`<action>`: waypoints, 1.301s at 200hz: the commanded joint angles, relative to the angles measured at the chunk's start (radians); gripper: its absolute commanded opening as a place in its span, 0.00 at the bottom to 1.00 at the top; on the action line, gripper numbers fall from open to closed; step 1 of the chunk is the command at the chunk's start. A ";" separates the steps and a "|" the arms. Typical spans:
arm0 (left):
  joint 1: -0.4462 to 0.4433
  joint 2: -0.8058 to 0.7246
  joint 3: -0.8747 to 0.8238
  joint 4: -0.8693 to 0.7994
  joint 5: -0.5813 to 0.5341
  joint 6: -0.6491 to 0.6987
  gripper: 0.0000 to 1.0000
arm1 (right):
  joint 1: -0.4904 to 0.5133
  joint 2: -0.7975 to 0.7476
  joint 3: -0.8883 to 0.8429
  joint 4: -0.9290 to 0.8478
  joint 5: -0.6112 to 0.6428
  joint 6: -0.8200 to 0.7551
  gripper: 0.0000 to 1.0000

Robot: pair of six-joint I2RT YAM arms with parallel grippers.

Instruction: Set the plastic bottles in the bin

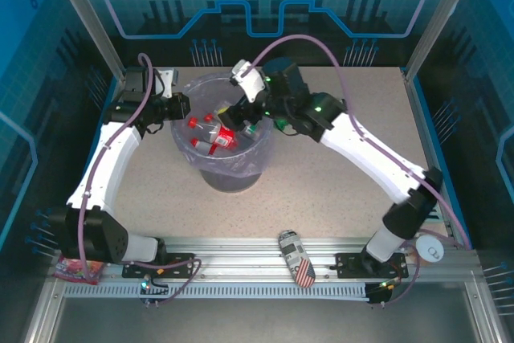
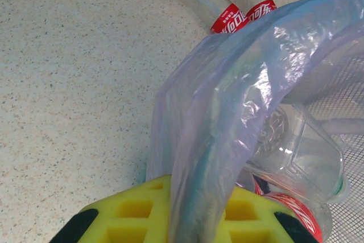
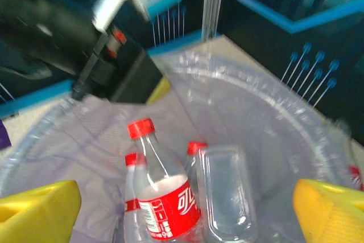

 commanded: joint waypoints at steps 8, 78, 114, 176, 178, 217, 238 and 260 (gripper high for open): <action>0.022 0.022 0.024 -0.153 -0.012 0.008 0.00 | -0.023 -0.098 -0.066 0.112 0.041 0.010 0.97; 0.215 -0.015 0.036 -0.139 0.015 -0.014 0.00 | -0.220 0.040 -0.061 0.115 0.097 0.083 0.95; 0.321 -0.047 0.001 -0.103 0.018 -0.043 0.00 | -0.304 0.248 0.024 0.118 0.090 0.106 0.92; 0.387 -0.053 -0.035 -0.055 0.019 -0.073 0.00 | -0.333 0.688 0.418 0.007 0.156 0.087 0.88; 0.387 -0.052 -0.035 -0.055 0.020 -0.071 0.00 | -0.334 0.699 0.433 0.003 0.157 0.088 0.88; 0.387 -0.038 -0.047 -0.048 0.050 -0.066 0.00 | -0.351 0.985 0.741 -0.085 0.177 0.103 0.88; 0.387 -0.036 -0.049 -0.046 0.057 -0.062 0.00 | -0.366 1.060 0.807 -0.087 0.159 0.138 0.89; 0.386 -0.038 -0.052 -0.041 0.067 -0.062 0.00 | -0.373 1.089 0.796 -0.070 0.149 0.166 0.90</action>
